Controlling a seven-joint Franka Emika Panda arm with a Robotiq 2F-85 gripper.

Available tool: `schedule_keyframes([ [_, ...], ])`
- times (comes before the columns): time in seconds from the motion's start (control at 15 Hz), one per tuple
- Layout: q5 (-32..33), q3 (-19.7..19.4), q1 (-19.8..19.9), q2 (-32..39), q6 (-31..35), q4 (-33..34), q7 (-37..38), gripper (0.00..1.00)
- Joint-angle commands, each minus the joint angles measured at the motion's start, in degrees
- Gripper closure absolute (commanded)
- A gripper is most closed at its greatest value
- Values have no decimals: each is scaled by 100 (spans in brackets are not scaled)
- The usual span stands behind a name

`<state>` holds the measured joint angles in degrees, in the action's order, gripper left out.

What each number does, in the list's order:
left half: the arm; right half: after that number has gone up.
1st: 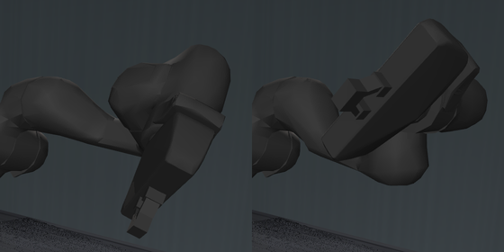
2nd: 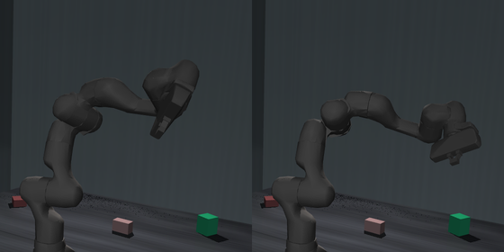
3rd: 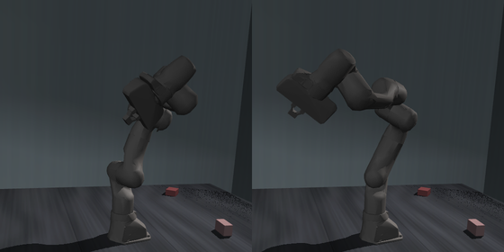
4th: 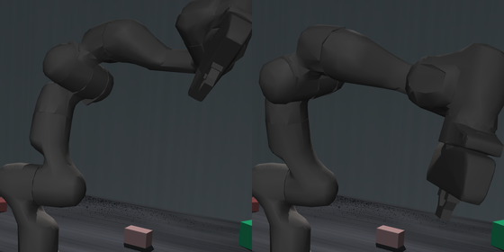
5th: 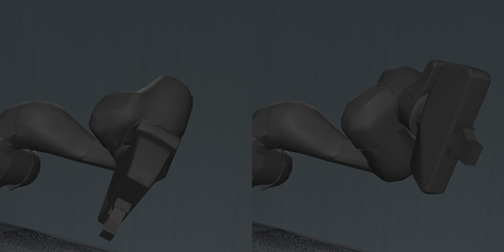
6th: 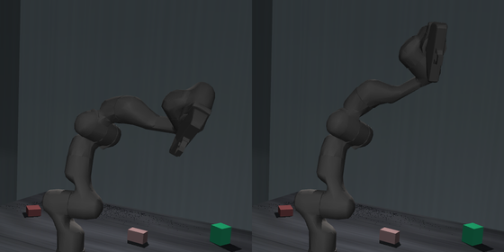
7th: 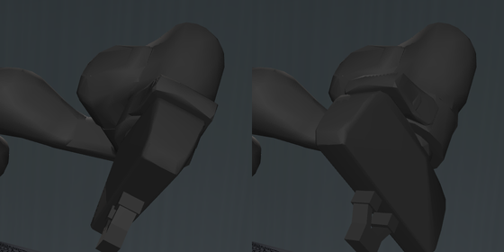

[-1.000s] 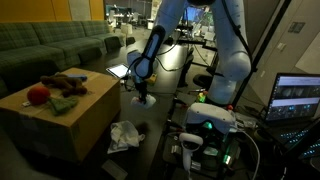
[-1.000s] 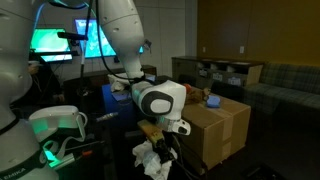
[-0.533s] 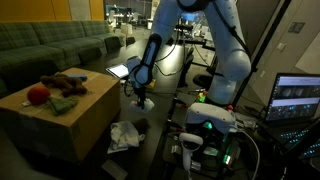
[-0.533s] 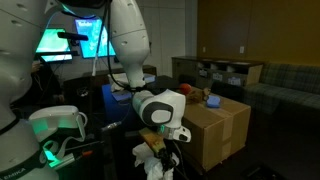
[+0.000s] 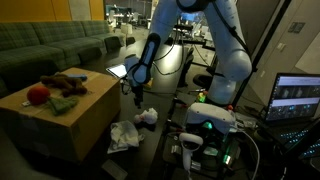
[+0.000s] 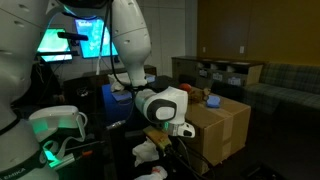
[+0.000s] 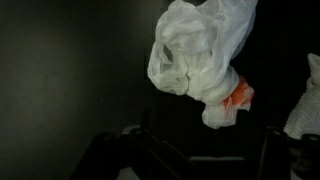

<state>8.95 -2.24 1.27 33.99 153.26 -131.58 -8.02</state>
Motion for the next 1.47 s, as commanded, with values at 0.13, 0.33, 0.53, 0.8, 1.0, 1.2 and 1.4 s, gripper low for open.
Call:
schedule_keyframes([
  [0.13, 334, -278, -389, -680, -268, 49, 367, 0],
  [0.33, 326, -194, -533, -1177, -1125, 388, 540, 0],
  [0.53, 572, -163, -775, -1431, -1853, 956, 939, 0],
  [0.8, 961, 9, -936, -1379, -2063, 1715, 1208, 0],
  [1.0, 1004, 143, -966, -1245, -1968, 2197, 1122, 0],
  [1.2, 970, 239, -990, -988, -1769, 2670, 1035, 0],
  [1.4, 895, 321, -1005, -710, -1475, 3103, 957, 0],
])
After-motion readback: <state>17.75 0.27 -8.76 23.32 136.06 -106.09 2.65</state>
